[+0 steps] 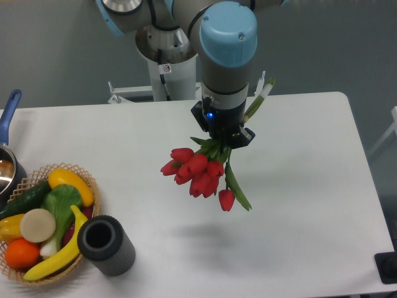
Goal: Insert the flowers into the vase
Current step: 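Hold the red tulip bunch in the gripper above the table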
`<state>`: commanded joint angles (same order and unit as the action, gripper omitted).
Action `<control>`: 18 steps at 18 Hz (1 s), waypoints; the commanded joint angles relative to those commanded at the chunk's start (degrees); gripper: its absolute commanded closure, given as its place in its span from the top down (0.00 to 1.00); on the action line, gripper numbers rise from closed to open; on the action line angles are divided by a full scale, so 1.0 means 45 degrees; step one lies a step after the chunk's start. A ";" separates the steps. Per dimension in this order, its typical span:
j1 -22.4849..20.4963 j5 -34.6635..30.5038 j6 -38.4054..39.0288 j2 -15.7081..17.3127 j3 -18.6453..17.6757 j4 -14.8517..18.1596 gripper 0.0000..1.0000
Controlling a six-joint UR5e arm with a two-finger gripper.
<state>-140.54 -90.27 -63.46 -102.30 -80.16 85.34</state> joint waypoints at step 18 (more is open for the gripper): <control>-0.0527 0.4977 0.1910 -0.0020 -0.0292 -0.3356 0.05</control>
<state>-142.91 -67.87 -54.86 -102.39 -81.47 70.24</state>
